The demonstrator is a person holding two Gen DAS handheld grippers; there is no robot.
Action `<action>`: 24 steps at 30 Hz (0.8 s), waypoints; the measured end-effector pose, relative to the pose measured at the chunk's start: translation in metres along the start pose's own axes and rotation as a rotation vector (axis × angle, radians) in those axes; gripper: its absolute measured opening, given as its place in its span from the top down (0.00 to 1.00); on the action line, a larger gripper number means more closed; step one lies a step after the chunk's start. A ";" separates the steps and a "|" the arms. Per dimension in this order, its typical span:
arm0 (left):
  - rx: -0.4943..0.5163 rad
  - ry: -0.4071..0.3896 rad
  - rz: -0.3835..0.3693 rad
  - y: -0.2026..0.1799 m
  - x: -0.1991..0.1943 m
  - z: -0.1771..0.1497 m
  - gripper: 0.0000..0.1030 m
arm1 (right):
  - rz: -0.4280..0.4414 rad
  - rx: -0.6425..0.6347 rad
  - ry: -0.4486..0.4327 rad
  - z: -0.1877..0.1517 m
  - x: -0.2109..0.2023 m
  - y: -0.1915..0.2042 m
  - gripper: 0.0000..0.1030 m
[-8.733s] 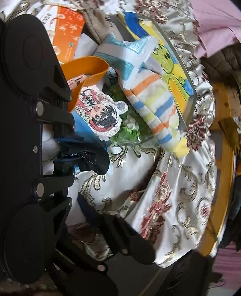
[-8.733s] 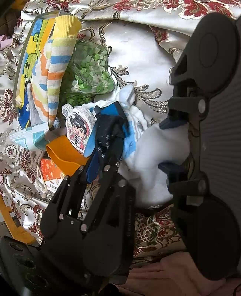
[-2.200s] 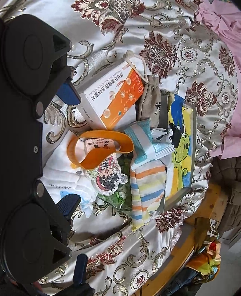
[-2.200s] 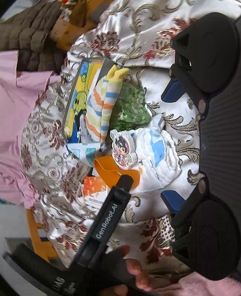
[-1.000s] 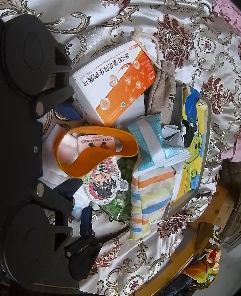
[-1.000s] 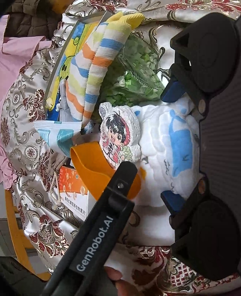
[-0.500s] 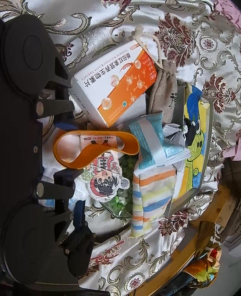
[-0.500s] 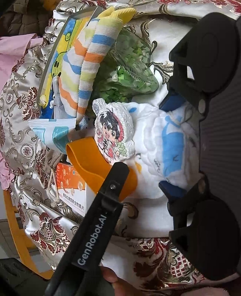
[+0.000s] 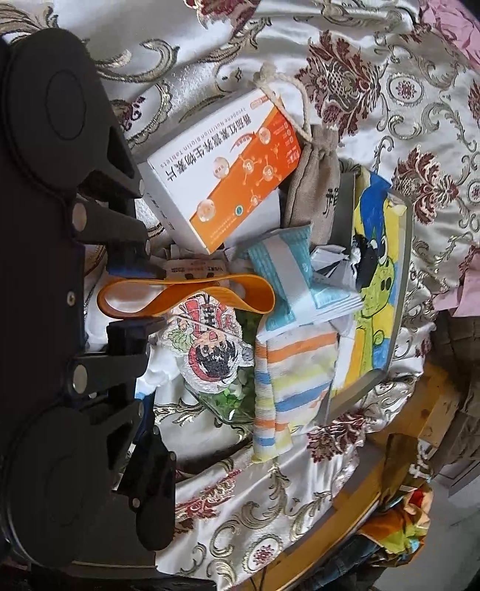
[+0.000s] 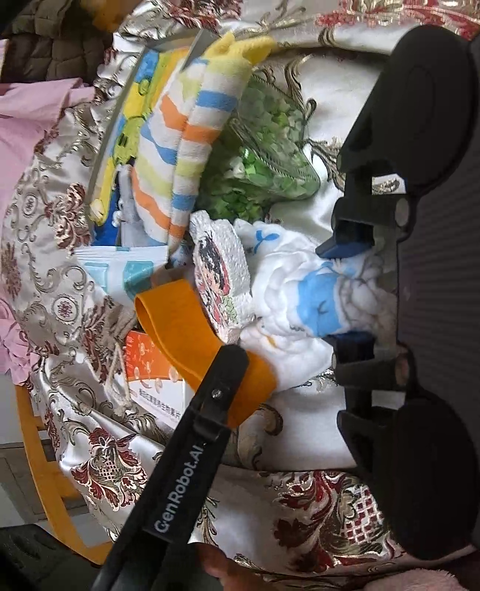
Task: Organize soft objects
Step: 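Carry the orange strap and blue-printed cloth over the cartoon picture tray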
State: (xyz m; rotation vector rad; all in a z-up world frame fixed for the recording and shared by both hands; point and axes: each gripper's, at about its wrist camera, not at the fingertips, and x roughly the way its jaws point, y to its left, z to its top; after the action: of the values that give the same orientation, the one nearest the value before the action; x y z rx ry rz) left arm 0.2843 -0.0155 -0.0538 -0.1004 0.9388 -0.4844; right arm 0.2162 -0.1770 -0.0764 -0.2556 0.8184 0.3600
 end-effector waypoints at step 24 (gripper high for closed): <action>-0.021 -0.234 -0.017 -0.013 -0.078 -0.019 0.80 | 0.031 0.218 -0.119 -0.016 -0.089 -0.013 0.64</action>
State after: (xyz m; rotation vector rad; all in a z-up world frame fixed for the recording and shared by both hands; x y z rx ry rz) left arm 0.2262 0.0097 -0.0029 -0.1804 0.7146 -0.4680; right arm 0.1550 -0.2136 -0.0188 -0.0179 0.7379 0.3089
